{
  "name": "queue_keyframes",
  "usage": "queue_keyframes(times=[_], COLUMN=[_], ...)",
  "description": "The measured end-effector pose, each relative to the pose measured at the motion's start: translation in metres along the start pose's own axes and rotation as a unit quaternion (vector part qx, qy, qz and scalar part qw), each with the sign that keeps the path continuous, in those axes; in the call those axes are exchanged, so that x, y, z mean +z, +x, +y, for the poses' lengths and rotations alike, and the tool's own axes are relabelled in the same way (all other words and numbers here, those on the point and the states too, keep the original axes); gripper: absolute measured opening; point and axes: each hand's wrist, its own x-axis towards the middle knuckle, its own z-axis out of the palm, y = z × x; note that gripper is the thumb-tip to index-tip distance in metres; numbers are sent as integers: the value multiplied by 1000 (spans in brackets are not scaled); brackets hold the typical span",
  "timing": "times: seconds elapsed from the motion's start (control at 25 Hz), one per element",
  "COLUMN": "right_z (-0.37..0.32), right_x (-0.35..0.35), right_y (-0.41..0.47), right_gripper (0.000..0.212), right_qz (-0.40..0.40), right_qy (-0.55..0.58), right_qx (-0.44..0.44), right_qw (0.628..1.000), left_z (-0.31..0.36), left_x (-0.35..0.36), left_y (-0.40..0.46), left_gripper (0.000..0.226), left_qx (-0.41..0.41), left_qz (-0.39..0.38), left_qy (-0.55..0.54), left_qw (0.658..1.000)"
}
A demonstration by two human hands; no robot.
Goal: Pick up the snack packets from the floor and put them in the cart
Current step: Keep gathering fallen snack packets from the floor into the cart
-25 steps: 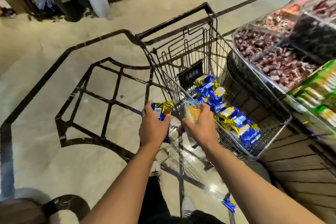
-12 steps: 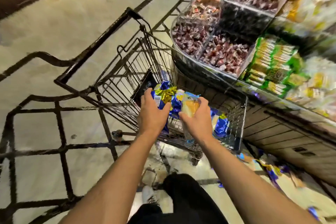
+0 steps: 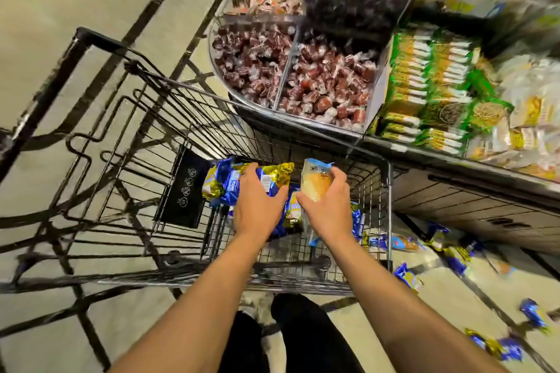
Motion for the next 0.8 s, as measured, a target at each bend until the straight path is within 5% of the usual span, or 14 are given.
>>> queue_keyframes(times=[0.8], right_z=[147], right_x=[130], right_y=[132], right_gripper=[97], right_qz=[-28], right_qy=[-91], right_qx=[175], right_qw=[980], left_z=[-108], left_x=[197], left_y=[134], left_gripper=[86], left_qx=[-49], left_qz=[-69], left_qy=[136], left_qw=[987])
